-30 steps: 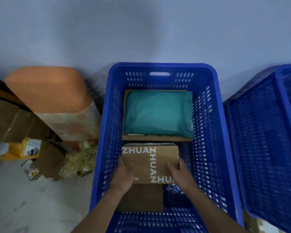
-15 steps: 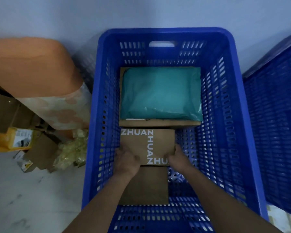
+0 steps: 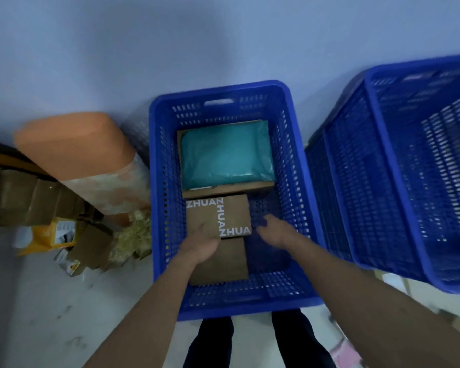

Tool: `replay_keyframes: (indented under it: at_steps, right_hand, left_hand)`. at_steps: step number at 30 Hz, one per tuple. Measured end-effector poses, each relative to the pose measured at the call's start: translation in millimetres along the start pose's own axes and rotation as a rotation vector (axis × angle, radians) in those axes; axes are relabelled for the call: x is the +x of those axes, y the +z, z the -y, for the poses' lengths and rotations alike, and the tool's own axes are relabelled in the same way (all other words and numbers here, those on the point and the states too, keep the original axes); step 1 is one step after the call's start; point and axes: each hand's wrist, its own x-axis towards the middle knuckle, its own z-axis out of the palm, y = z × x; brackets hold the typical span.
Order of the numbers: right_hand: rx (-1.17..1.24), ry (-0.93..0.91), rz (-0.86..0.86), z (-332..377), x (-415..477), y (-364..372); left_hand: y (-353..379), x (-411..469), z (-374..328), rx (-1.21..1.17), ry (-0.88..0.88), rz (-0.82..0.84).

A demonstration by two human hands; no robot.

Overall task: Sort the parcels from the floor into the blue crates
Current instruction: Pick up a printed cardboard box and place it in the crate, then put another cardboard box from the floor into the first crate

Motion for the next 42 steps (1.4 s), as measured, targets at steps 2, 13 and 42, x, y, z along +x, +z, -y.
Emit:
replay_keyframes:
  at_steps: [2,13,42]
  right_hand:
    - [-0.02,-0.019,-0.011,-4.3,-33.1,-16.8]
    - [-0.11,-0.06,-0.061,-35.1,-178.8,-86.5]
    - [0.132,0.345,-0.783,-391.7,-504.7,75.0]
  left_hand:
    - [0.0,-34.1,-15.7,0.016,0.017,-0.023]
    - [35.8,-157.0,-87.6,-0.026,0.137,-0.221]
    - [291.5,-371.5,-125.1,0.246,0.693,0.186]
